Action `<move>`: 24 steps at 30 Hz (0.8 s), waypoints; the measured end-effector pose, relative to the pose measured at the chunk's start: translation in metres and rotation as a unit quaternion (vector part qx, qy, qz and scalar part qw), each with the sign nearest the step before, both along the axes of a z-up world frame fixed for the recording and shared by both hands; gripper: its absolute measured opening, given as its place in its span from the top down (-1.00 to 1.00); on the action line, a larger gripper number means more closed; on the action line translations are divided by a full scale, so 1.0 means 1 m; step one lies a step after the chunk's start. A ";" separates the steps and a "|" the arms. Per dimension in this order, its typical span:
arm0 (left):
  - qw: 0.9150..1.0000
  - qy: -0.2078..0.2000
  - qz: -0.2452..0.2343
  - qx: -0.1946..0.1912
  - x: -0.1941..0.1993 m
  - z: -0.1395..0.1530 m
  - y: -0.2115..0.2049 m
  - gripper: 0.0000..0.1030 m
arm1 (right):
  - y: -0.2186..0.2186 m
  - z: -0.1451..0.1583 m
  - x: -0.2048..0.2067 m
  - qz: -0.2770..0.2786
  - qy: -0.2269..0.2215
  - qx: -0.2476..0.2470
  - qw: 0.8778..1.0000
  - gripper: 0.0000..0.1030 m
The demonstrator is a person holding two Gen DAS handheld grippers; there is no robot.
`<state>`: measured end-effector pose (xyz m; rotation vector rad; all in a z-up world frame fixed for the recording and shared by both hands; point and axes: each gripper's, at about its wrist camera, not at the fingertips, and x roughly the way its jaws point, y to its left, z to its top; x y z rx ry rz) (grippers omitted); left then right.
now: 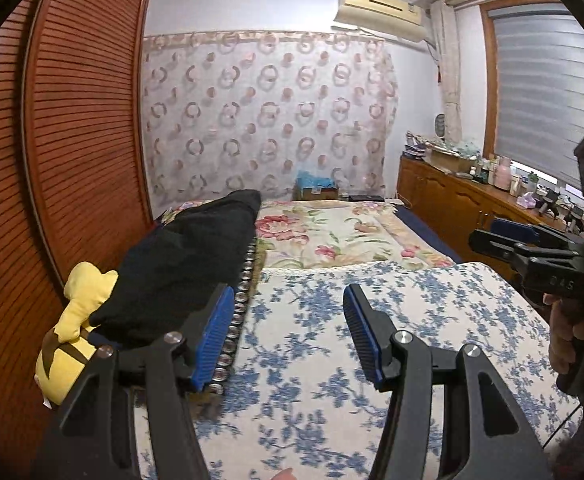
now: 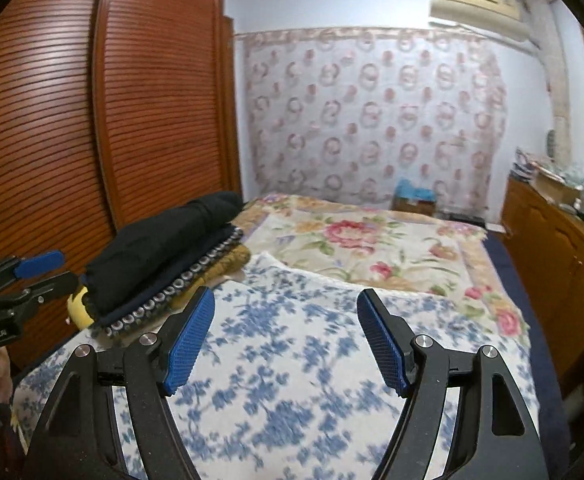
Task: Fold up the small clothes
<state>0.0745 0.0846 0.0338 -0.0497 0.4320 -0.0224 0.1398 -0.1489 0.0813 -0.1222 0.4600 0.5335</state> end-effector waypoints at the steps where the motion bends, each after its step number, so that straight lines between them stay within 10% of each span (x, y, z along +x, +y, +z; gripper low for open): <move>1: 1.000 -0.002 -0.002 0.001 -0.002 0.002 -0.006 -0.09 | -0.005 0.001 -0.003 -0.005 -0.002 0.002 1.000 -0.47; 24: 1.000 -0.019 -0.004 0.022 -0.026 0.035 -0.053 -0.09 | -0.085 0.027 -0.068 -0.086 -0.046 0.051 0.994 -0.47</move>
